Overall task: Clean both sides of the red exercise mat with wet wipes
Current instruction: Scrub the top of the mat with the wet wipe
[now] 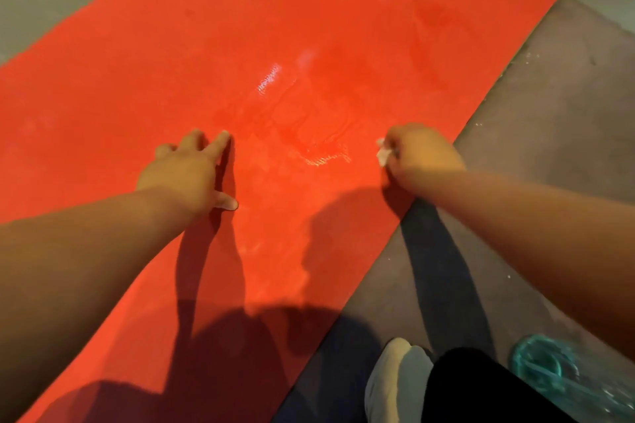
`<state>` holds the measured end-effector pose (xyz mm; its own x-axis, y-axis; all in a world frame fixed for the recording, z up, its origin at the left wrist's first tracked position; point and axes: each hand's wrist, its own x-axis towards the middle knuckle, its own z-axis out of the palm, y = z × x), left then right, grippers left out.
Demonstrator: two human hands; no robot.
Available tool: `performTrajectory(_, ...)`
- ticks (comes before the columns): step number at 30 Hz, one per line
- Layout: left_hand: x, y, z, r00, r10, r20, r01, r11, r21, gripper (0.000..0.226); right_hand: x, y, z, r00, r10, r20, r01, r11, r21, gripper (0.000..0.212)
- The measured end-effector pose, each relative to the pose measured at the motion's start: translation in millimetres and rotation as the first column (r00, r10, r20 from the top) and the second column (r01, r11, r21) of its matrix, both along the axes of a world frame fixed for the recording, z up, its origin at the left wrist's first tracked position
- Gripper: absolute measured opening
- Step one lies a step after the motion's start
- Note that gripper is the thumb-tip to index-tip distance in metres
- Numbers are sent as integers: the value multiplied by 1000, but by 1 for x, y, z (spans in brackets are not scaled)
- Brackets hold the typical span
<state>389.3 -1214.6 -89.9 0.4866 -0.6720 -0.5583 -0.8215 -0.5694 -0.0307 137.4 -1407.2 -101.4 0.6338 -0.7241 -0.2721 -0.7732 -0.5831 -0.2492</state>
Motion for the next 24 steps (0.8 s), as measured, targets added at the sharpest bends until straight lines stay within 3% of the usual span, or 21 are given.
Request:
performTrajectory(2, 4, 1, -1, 995, 102, 21, -103, 993, 57, 119, 3, -31, -2, 983, -183, 12, 183, 982, -54, 19)
performTrajectory(5, 12, -5, -2, 993, 98, -65, -87, 984, 153, 126, 15, -10, -6, 985, -172, 18, 173, 983, -60, 18)
performTrajectory(9, 18, -6, 1, 993, 59, -100, -37, 979, 202, 134, 31, 79, -1, 962, 175, 207, -202, 972, 117, 16)
performTrajectory(12, 18, -4, 1, 992, 66, -107, -44, 979, 199, 135, 41, 68, -5, 917, 362, 169, -381, 919, 101, 17)
performTrajectory(17, 22, -1, 1, 988, 89, -124, -69, 984, 162, 134, 57, -38, -12, 993, -80, 91, 85, 995, -51, 21)
performTrajectory(20, 23, -2, 2, 987, 91, -130, -69, 984, 164, 134, 68, -20, -10, 989, -132, 70, 135, 990, -42, 22)
performTrajectory(22, 23, -1, 2, 987, 93, -130, -71, 984, 165, 134, 67, 30, -13, 987, 8, 158, -12, 1000, 19, 19)
performTrajectory(24, 23, -1, 2, 989, 86, -124, -66, 986, 156, 135, 60, 83, -4, 933, 261, 249, -298, 946, 124, 16)
